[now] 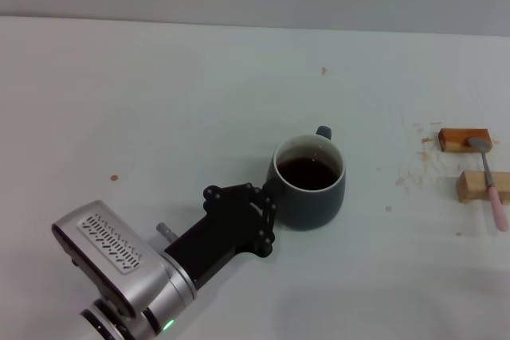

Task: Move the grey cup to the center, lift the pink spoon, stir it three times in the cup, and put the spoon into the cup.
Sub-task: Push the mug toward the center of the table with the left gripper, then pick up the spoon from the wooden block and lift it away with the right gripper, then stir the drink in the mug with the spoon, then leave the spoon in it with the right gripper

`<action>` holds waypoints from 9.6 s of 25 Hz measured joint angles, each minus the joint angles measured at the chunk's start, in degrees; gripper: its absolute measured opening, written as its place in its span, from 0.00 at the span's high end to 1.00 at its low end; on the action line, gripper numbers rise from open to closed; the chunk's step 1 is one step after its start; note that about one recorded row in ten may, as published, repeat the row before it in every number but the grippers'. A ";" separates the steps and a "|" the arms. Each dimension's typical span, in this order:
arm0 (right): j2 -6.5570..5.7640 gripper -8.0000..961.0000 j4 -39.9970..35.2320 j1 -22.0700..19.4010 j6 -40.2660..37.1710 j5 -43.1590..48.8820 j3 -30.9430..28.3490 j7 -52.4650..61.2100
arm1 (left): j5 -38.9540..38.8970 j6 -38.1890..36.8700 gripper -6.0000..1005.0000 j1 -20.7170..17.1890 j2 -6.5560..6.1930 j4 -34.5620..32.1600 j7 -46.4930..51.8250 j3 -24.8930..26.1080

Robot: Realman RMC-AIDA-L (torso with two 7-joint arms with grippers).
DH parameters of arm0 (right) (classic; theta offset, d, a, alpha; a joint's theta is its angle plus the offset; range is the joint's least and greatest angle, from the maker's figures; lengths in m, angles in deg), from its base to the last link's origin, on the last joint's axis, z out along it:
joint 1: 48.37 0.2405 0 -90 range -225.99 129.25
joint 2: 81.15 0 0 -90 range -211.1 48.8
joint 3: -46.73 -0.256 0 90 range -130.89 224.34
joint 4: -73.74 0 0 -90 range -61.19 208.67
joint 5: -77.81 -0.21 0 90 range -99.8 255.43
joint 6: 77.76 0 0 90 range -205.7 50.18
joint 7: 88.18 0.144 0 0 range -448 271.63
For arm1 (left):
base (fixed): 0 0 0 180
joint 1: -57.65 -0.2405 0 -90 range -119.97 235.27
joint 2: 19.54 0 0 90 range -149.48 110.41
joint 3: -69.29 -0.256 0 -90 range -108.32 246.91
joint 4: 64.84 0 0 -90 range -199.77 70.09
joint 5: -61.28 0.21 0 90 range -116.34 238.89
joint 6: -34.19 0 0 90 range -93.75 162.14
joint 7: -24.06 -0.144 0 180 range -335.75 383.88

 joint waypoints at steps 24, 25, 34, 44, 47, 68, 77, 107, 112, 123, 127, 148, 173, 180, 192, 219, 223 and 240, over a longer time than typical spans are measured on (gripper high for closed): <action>0.15 0.21 1.59 3.75 18.45 -1.55 0.70 1.36 | 0.01 -3.41 1.00 -4.24 -0.26 -6.49 -0.50 6.31; 0.15 0.21 1.61 3.81 18.71 -1.55 0.74 1.36 | 0.02 -3.38 1.00 -4.20 -0.27 -6.49 -0.50 6.29; 0.11 0.21 2.47 4.37 21.30 -1.53 1.57 1.40 | 0.06 -3.30 1.00 -3.68 -0.17 -6.48 -0.51 6.08; -0.01 0.21 3.02 5.01 23.67 -1.56 1.07 1.41 | 0.04 -3.27 1.00 -3.82 -0.18 -6.45 -0.51 5.88; -0.02 0.21 3.00 5.21 23.75 -2.72 1.18 1.41 | 0.04 -3.28 1.00 -3.77 -0.18 -6.46 -0.51 5.88; -0.10 0.21 3.08 6.83 26.93 -3.74 1.45 1.49 | 0.05 -3.27 1.00 -3.65 -0.18 -6.42 -0.51 5.88; -0.16 0.21 3.07 7.45 28.02 -3.74 1.45 1.50 | 0.05 -3.28 1.00 -3.65 -0.18 -6.48 -0.50 5.88; -0.26 0.30 2.60 7.66 29.09 -3.65 1.49 5.80 | 0.04 -3.28 1.00 -3.74 -0.18 -6.22 -0.51 5.88; -0.26 0.32 2.64 7.78 29.29 -3.66 1.46 5.80 | 0.04 -3.28 1.00 -3.73 -0.18 -6.13 -0.50 5.88; -0.26 0.49 2.82 7.95 29.62 -3.05 1.51 5.80 | 0.04 -3.30 1.00 -3.64 -0.18 -6.14 -0.50 5.88; -0.26 0.54 2.88 7.96 29.62 -3.03 1.50 5.80 | 0.04 -3.35 1.00 -3.65 -0.18 -6.13 -0.50 5.88; -0.14 0.93 3.03 7.53 29.56 -3.54 0.99 5.38 | 0.04 -3.34 1.00 -3.66 -0.26 -6.44 -0.50 5.88; -15.53 0.95 40.72 6.86 28.01 -9.65 0.78 -22.26 | 0.04 -3.19 1.00 -3.65 -0.18 -6.57 -0.50 5.79; -17.86 0.95 46.97 7.53 28.06 -10.32 -0.41 -28.79 | 0.05 -3.18 1.00 -3.36 -0.17 -6.57 -0.50 5.79; -20.37 0.97 58.35 10.26 30.84 -9.55 -3.41 -39.10 | -0.05 -3.42 1.00 -3.67 -0.21 -6.69 -0.50 6.43; -6.85 0.98 60.22 10.47 59.83 6.62 -15.79 -42.40 | -0.35 -7.34 1.00 -5.94 -0.62 -10.52 -0.50 14.04; -5.74 0.98 58.99 10.39 61.67 6.79 -15.81 -42.13 | -0.12 -7.38 1.00 -5.94 -0.57 -11.00 -0.50 14.06; -2.93 0.98 50.72 12.49 64.72 6.74 -16.93 -38.36 | -0.08 -7.19 1.00 -6.00 -0.52 -11.23 -0.50 14.06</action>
